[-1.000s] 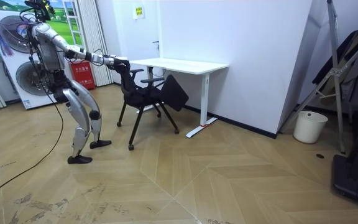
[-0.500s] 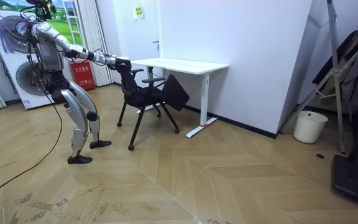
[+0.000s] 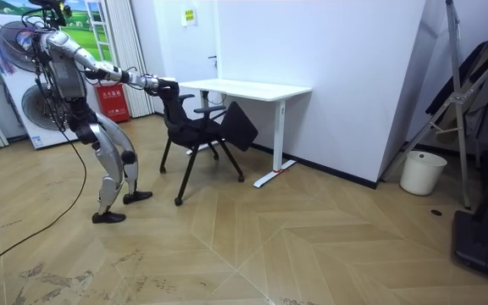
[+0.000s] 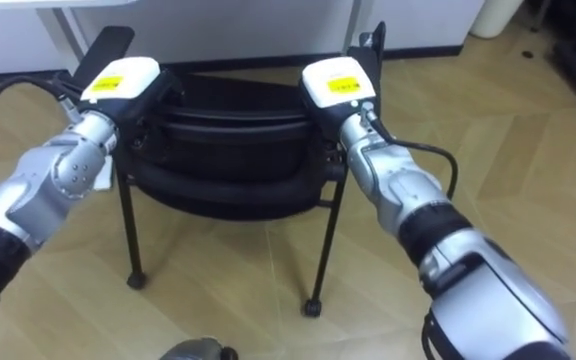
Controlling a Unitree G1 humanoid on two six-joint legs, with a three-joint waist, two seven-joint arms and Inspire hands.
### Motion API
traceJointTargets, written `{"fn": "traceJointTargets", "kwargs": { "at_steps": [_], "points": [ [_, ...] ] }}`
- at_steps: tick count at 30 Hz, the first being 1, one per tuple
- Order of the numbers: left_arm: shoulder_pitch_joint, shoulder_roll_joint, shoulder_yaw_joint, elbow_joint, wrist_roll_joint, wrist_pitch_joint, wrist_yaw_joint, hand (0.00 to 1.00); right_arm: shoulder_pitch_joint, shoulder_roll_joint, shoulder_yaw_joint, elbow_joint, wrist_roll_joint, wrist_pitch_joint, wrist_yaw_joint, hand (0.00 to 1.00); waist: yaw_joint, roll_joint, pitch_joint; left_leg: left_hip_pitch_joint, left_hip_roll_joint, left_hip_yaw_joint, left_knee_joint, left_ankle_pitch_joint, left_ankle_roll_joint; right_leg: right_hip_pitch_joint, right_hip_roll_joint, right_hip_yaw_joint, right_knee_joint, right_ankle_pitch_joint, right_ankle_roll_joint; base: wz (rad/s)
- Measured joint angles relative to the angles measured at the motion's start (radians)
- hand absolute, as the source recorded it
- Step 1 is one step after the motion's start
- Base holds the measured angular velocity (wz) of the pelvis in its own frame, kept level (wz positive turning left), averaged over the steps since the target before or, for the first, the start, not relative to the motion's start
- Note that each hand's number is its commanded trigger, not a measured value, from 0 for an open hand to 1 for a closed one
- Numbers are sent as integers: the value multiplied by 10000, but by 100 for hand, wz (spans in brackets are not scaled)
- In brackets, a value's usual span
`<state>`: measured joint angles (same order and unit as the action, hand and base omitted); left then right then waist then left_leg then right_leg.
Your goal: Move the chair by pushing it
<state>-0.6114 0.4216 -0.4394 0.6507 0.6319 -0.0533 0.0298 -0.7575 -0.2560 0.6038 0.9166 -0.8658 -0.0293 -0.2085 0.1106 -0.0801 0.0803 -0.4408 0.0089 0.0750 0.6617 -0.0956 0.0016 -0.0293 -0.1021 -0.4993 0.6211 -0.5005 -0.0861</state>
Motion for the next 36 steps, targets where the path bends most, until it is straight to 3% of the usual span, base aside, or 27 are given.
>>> {"fn": "traceJointTargets", "kwargs": {
  "at_steps": [11,16,21,24,26,28,29,31,32,34,35,36],
  "points": [
    [-39,-180,28,-221,-37,234,260,100,-81,-337,-45,-322,-2,154,-232,100,231,1,-93,83,-162,45,-945,112,222,-270,52,28,-197,90,-158,2],
    [-38,-159,-74,-464,-38,388,103,100,-77,-483,94,-354,180,152,-170,100,295,-216,-196,114,-223,67,-1125,125,236,-266,-13,-28,-273,89,-157,1],
    [-32,-36,-127,-797,-7,587,-143,100,-75,-489,81,-355,185,139,-67,100,309,-440,-222,93,-286,90,-1128,120,237,-274,-37,-8,-290,85,-148,-1],
    [-12,-72,-147,-884,78,669,-396,100,41,-506,90,-355,326,124,61,100,422,-650,-287,284,-303,530,-1248,-7,425,-194,-190,35,-223,23,-28,-3],
    [10,-87,-244,-887,67,718,-424,100,91,-554,179,-353,462,97,99,100,426,-757,-305,470,-397,827,-1298,-164,612,-362,-596,83,603,-22,435,-3],
    [133,-134,-311,-936,61,780,-486,100,173,-638,419,-353,625,96,134,100,427,-666,-320,628,-404,932,-1016,-589,780,-1083,-1230,444,2745,635,1448,-8],
    [191,-130,-336,-975,67,785,-481,100,214,-655,420,-353,616,56,158,100,421,-663,-319,701,-363,903,-975,-670,829,-1253,-1347,567,3221,910,1388,0],
    [471,-126,-352,-1158,71,830,-492,100,446,-643,418,-383,598,-32,138,100,382,-477,-309,991,-302,880,-702,-1046,953,-1678,-1610,906,4511,2103,994,-6],
    [548,-145,-361,-1167,69,838,-491,100,519,-630,421,-383,593,-45,117,100,380,-377,-306,1092,-264,872,-658,-1163,962,-1727,-1635,961,4709,2418,979,-15],
    [770,-158,-389,-1176,50,869,-507,100,839,-591,427,-534,537,-14,-19,100,379,-101,-296,1538,-233,837,-762,-1406,1021,-1999,-1741,1175,5243,3612,974,-18],
    [794,-158,-403,-1172,40,875,-525,100,936,-589,427,-616,527,28,-35,100,364,-48,-317,1607,-241,799,-809,-1434,1049,-2011,-1717,1204,5254,3626,1048,-16],
    [796,-119,-406,-1181,-30,875,-591,100,986,-604,422,-733,463,80,-56,100,377,33,-328,1653,-239,765,-832,-1501,1081,-2186,-1663,1317,5232,3302,1238,-9]
  ]
}}
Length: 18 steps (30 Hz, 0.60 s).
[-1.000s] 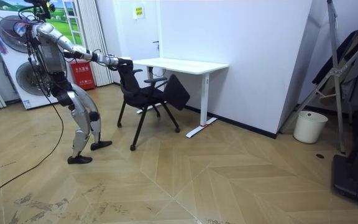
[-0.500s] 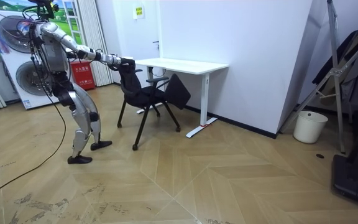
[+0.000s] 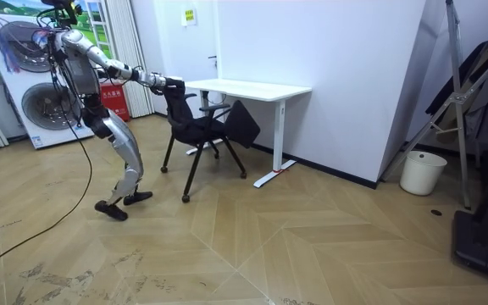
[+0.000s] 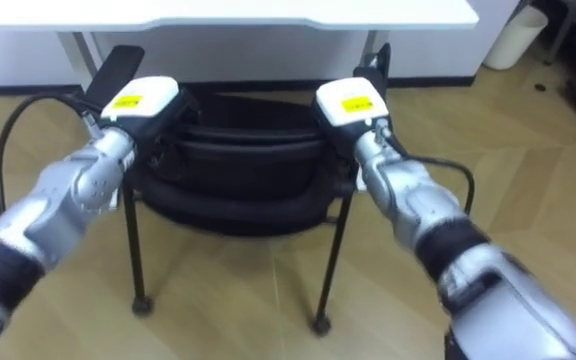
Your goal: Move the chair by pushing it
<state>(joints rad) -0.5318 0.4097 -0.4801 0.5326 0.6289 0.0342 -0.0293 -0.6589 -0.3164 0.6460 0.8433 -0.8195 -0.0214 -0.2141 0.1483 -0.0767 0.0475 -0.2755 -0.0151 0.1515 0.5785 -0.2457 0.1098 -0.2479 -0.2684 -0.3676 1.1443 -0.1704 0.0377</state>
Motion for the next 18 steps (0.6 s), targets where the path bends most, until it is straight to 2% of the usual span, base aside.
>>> {"fn": "traceJointTargets", "kwargs": {
  "at_steps": [1,2,3,5,6,7,8,9,10,13,18],
  "points": [
    [0,-6,15,1,-20,30,-1,100,-1,23,-2,-21,-47,45,-57,100,-21,78,21,54,2,-4,-21,-38,25,-265,-40,71,-229,-548,32,-6],
    [0,-15,12,12,-28,46,-2,100,3,35,2,-16,-54,82,-63,100,-30,90,20,102,2,-2,-63,-23,59,-396,-47,93,-517,-777,40,0],
    [24,-13,-36,24,-64,46,-3,100,43,54,20,-14,-66,113,-63,100,-24,90,16,263,7,-3,-209,-10,74,-579,-31,119,-1353,-1066,12,9],
    [156,-6,-90,24,-62,36,20,100,251,137,23,-19,-103,177,-201,100,-14,89,15,586,19,-87,-433,-17,3,-630,194,236,-3294,-1124,-47,19],
    [177,26,-136,25,-63,31,20,100,358,150,22,-34,-92,152,-308,100,-102,81,9,672,17,-248,-445,-72,-85,-517,476,429,-4925,-910,-103,40],
    [180,26,-125,38,-63,39,23,100,371,164,20,-33,-78,143,-336,100,-152,58,-7,673,14,-424,-393,-167,-227,-452,712,617,-5859,-363,-224,47],
    [179,29,-128,50,-62,39,22,100,384,197,19,-32,-83,168,-341,100,-193,45,-32,664,32,-529,-384,-176,-300,-370,848,713,-6022,-209,-295,45],
    [151,27,-138,48,-62,32,36,100,372,181,17,-35,-76,191,-340,100,-243,29,-63,658,62,-640,-401,-120,-454,-264,1118,945,-6327,185,-467,34],
    [132,-19,-130,52,-63,42,105,100,308,159,14,-36,-74,227,-345,100,-235,88,-71,665,138,-735,-447,-107,-536,-181,1300,920,-6521,363,-545,21],
    [127,-38,3,57,-73,34,206,100,136,150,18,-60,-111,273,-325,100,-158,236,-110,629,329,-836,-685,-91,-707,-88,1525,816,-6884,483,-794,2],
    [73,-53,114,26,-65,22,263,100,97,66,-58,-368,-329,366,-222,100,-273,337,-98,694,383,-1045,-999,-70,-836,61,1633,620,-7135,408,-852,10]
  ]
}}
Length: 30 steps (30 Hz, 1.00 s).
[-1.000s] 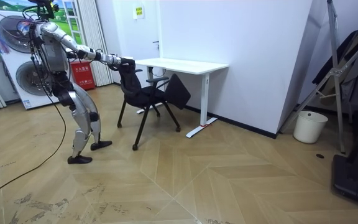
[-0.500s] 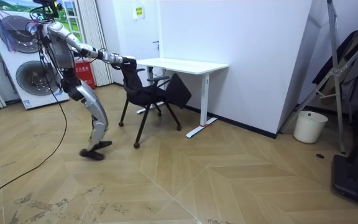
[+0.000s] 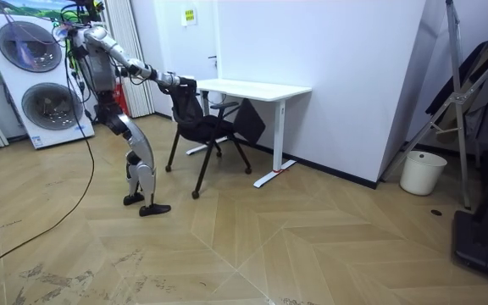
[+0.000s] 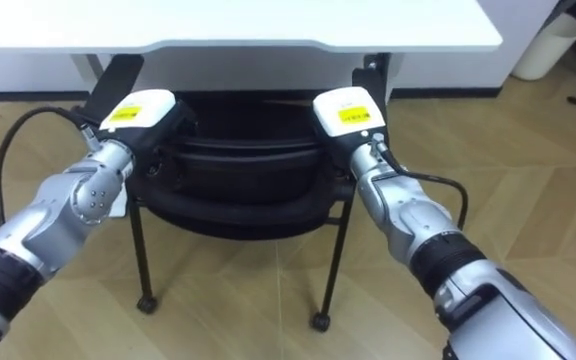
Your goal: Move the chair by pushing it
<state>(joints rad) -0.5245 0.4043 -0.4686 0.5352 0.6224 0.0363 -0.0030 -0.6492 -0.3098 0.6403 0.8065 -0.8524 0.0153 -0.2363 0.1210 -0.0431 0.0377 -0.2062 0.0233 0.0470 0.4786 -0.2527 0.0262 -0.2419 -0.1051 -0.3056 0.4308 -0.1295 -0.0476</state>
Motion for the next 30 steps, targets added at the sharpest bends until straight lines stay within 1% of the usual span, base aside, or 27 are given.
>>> {"fn": "traceJointTargets", "kwargs": {
  "at_steps": [3,8,11,12,14,15,17,19,20,21,22,23,24,25,26,27,29,30],
  "points": [
    [0,-15,35,-28,-6,-1,0,100,-4,5,-48,-97,-123,-17,31,100,-41,38,14,156,-13,-37,-226,15,-22,105,3,-27,-16,-88,17,3],
    [19,-17,113,-103,-10,-23,21,100,-12,-182,-56,-361,-151,34,220,100,-40,32,15,410,-4,-11,-511,29,-56,188,1,-97,-36,-259,15,3],
    [282,-27,326,-289,149,9,13,100,-4,-24,-233,-417,-587,20,539,100,-66,37,13,612,107,102,-366,-49,-172,373,46,-121,-8,-487,-15,0],
    [439,-5,402,-382,180,8,13,100,24,35,-240,-417,-620,16,618,100,-65,45,17,718,206,217,-282,-134,-226,511,104,-142,-2,-590,-44,0],
    [608,28,444,-456,187,5,15,100,87,82,-238,-417,-624,3,676,100,-114,49,15,803,305,383,-59,-154,-251,726,153,-193,17,-787,-65,9],
    [696,18,443,-454,185,15,15,100,126,96,-237,-419,-644,-17,772,100,-119,67,17,794,385,510,267,-150,-252,876,173,-237,26,-912,-91,8],
    [880,2,495,-456,178,-7,22,100,211,107,-237,-449,-698,-73,892,100,-80,94,1,794,508,587,714,-149,-253,1023,258,-222,13,-1092,-135,-4],
    [1178,6,607,-668,172,34,7,100,239,160,-210,-475,-768,-135,1012,100,21,193,-21,542,589,577,1611,-104,-293,1267,361,-105,81,-1157,-250,-15],
    [1252,-10,646,-717,173,43,8,100,242,199,-179,-519,-802,-129,1049,100,81,209,-5,356,570,519,1836,-89,-318,1298,356,-11,148,-1162,-275,-13],
    [1363,-74,684,-752,173,41,23,100,270,158,-75,-636,-811,-133,1112,100,135,247,-37,207,345,198,1368,-267,-353,1304,340,137,224,-1173,-295,-7],
    [1367,-165,670,-805,167,54,25,100,290,-104,-50,-754,-731,-188,1164,53,130,264,-47,5,109,-80,356,-89,-407,1221,343,311,260,-1177,-278,-13],
    [1380,-178,655,-891,169,82,21,58,291,-158,-16,-830,-689,-199,1184,0,226,274,-53,-40,17,-127,-210,189,-447,1175,351,361,280,-1185,-265,-39],
    [1439,-160,646,-1007,175,89,-3,0,335,-186,16,-860,-632,-178,1150,0,424,242,-65,-54,-27,-219,-523,1006,-239,1122,360,586,340,-1237,-200,-41],
    [1467,-171,609,-1019,177,129,-16,0,391,-198,21,-860,-633,-121,1136,0,399,207,-102,150,-92,-220,-759,1081,-193,1226,331,620,161,-1219,-114,-28],
    [1467,-173,601,-1028,189,180,-41,0,400,-226,18,-864,-633,-118,1147,0,378,185,-115,226,-138,-217,-893,1135,-170,1232,322,658,87,-1192,-68,0],
    [1474,-160,594,-1072,200,292,-109,0,418,-187,-11,-930,-576,-65,1221,0,313,154,-144,324,-197,-208,-1122,1218,-139,1247,330,724,-83,-1141,8,3],
    [1502,-154,685,-1225,192,482,-329,0,447,-64,-272,-1060,-335,38,1531,0,185,139,-156,435,-234,-231,-1308,1275,-105,1394,333,686,-338,-1055,61,2],
    [1502,-214,858,-1347,192,567,-604,0,473,-47,-395,-1139,-38,89,1717,0,182,76,-216,479,-264,-238,-1413,1294,-96,1421,329,706,-413,-1025,82,0]
  ]
}}
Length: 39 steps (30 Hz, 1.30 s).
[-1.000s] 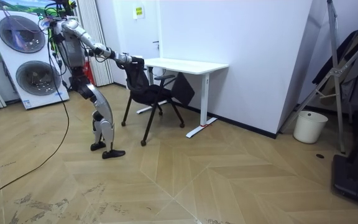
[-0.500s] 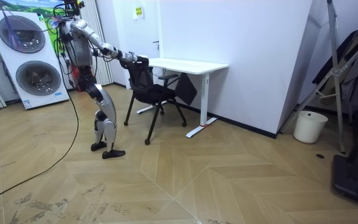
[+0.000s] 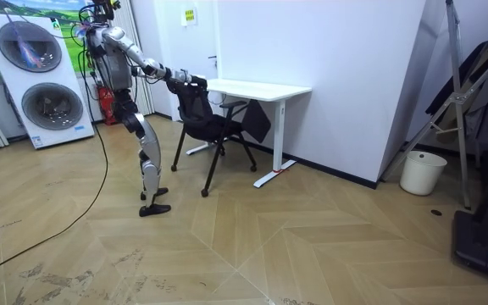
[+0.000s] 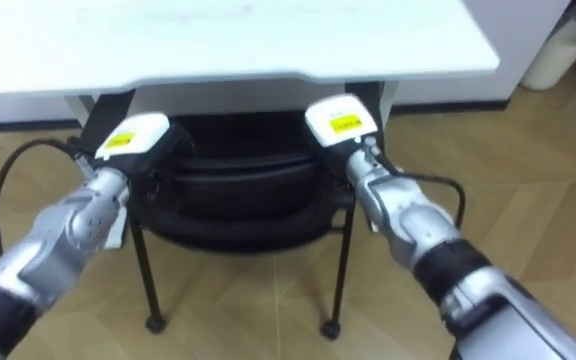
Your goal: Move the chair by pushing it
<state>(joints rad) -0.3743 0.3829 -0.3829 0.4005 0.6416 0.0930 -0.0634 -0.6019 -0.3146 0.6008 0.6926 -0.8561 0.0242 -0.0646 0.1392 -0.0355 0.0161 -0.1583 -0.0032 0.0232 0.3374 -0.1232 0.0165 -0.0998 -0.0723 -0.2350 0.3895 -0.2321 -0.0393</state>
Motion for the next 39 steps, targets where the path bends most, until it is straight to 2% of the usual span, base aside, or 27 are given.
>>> {"fn": "traceJointTargets", "kwargs": {
  "at_steps": [4,9,15,17,19,23,26,27,28,29,30,31,32,33,34,35,37,38,39],
  "points": [
    [76,-473,289,-298,-5,112,-578,0,60,3,-372,-21,678,25,296,0,-13,-60,-39,281,-37,-11,-243,-10,28,383,30,7,-481,148,99,0],
    [187,-667,273,-687,-24,107,-918,0,424,0,-708,-706,901,21,464,0,-104,-82,-56,426,-84,66,-385,-67,114,502,32,119,-656,191,168,-5],
    [389,-1172,275,-946,-219,72,-991,0,564,-14,-757,-970,1123,-28,465,0,-273,-88,-53,876,-95,269,-723,-93,147,826,61,248,-859,216,211,-8],
    [432,-1173,276,-946,-218,-109,-980,0,612,-89,-807,-1256,1116,-40,465,0,-310,-88,-52,979,-92,378,-843,-94,149,865,59,371,-828,216,211,-19],
    [440,-1170,285,-1023,-194,-141,-934,0,621,-94,-1153,-1737,909,-103,473,0,-378,-98,-50,992,-80,478,-889,-94,150,804,54,446,-823,217,212,-12],
    [434,-1099,349,-1424,-151,-231,-915,0,644,-162,-1276,-2117,647,-304,542,0,-547,-122,-54,1013,-82,527,-987,-91,152,837,82,471,-1003,240,245,-3],
    [411,-892,652,-1987,-99,-577,-820,0,643,-554,-1569,-2463,664,-685,578,0,-567,-145,-55,1010,-74,577,-1004,-91,153,826,144,587,-1019,344,217,-9],
    [402,-646,652,-2053,-93,-830,-839,0,682,-790,-1703,-2829,662,-806,594,0,-600,-135,-56,1002,-57,575,-1005,-91,153,862,185,633,-1145,403,218,-14],
    [355,-322,663,-2206,-16,-979,-841,0,691,-1055,-2105,-3263,601,-1081,575,0,-591,-135,-56,990,-16,575,-1016,-91,151,911,248,635,-1352,539,187,-17],
    [312,-137,663,-2372,-17,-1053,-844,0,689,-1238,-2352,-3535,575,-1197,534,0,-575,-144,-51,983,-1,576,-1033,-91,150,925,281,635,-1437,600,168,-14],
    [196,251,663,-2834,-61,-1318,-843,0,583,-1661,-2857,-3966,621,-1415,205,0,-553,-150,-48,999,61,578,-1068,-90,143,1012,350,671,-1634,699,160,-8],
    [8,621,766,-3331,-114,-1686,-704,0,329,-1966,-3378,-4196,746,-1450,-195,0,-496,-145,-47,1045,71,600,-1070,-91,141,1102,393,685,-1750,753,148,0],
    [-165,731,970,-3519,-136,-1872,-502,0,235,-2092,-3646,-4366,766,-1440,-397,0,-498,-144,-44,1066,72,595,-1070,-98,131,1148,405,676,-1796,772,141,0],
    [-645,868,1657,-3730,-142,-2108,37,0,37,-2313,-4059,-4786,786,-1398,-791,0,-490,-140,-40,1172,83,607,-1099,-101,121,1265,426,695,-1876,802,137,0],
    [-1228,1205,2423,-3951,-189,-2123,677,0,-133,-2647,-4349,-5328,876,-1478,-1131,0,-523,-146,-38,1267,94,620,-1206,-81,88,1296,442,705,-1881,801,137,-6],
    [-1528,1466,2769,-4078,-218,-2127,1016,0,-215,-2889,-4464,-5606,963,-1541,-1302,0,-530,-151,-35,1292,96,631,-1251,-73,72,1291,451,716,-1886,800,136,-14],
    [-2637,2840,3797,-4261,-212,-2141,2390,0,-894,-4026,-4724,-6071,1171,-1773,-1990,0,-632,-138,-31,1432,80,731,-1421,-59,50,1286,452,786,-1954,770,164,-14],
    [-2922,3130,3965,-4203,-255,-2145,2681,0,-1162,-4306,-4735,-5982,1243,-1782,-2134,0,-657,-136,-34,1465,74,749,-1438,-63,51,1322,457,810,-2033,761,177,-4],
    [-3408,3680,4223,-4156,-633,-2177,3186,0,-1661,-4969,-4829,-5827,1561,-1767,-2351,0,-747,-137,-37,1503,49,744,-1493,-64,52,1429,452,800,-2124,748,201,4]
  ]
}}
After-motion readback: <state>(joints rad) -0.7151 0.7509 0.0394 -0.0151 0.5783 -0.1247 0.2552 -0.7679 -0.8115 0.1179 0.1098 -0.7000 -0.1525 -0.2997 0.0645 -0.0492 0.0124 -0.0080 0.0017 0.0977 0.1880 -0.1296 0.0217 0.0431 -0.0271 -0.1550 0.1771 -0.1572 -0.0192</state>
